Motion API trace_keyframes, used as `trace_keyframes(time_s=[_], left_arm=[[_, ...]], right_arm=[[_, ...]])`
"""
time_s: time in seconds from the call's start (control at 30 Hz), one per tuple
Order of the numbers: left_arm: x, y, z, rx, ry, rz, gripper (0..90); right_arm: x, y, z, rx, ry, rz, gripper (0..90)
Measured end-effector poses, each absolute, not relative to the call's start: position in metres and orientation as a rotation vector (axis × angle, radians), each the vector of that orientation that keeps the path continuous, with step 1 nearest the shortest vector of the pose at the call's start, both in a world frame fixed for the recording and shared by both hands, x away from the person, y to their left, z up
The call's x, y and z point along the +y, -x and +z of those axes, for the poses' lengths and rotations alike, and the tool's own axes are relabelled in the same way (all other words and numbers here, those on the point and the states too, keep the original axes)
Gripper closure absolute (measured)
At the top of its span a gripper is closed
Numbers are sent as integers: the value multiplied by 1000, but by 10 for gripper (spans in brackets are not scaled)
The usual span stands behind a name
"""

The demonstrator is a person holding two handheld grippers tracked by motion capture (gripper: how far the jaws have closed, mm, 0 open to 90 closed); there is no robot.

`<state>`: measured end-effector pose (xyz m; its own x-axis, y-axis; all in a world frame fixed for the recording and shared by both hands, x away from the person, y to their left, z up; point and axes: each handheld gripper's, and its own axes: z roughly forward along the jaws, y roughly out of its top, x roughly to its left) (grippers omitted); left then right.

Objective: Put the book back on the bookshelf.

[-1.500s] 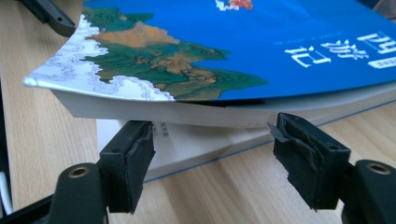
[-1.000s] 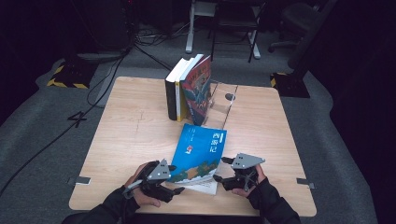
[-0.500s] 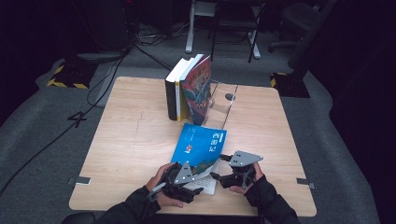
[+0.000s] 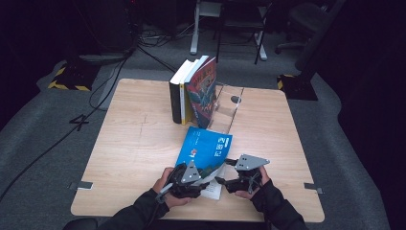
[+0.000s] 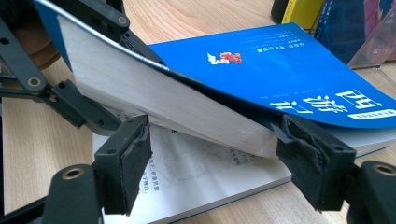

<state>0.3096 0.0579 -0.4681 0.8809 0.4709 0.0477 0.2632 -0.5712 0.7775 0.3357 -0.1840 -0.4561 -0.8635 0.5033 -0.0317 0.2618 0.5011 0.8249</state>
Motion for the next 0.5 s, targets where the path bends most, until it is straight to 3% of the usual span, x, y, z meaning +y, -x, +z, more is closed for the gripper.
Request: trace_keyframes(time_s=[0.33,0.5], left_arm=[[60,-304,-465,448,-2196,397,702],[66,-306,-463,438,-2184,380,742]], right_arm=[[-189,-338,-462,2499,-650,1286,300],[-192,-338,-463,2501,-627,1266,299]])
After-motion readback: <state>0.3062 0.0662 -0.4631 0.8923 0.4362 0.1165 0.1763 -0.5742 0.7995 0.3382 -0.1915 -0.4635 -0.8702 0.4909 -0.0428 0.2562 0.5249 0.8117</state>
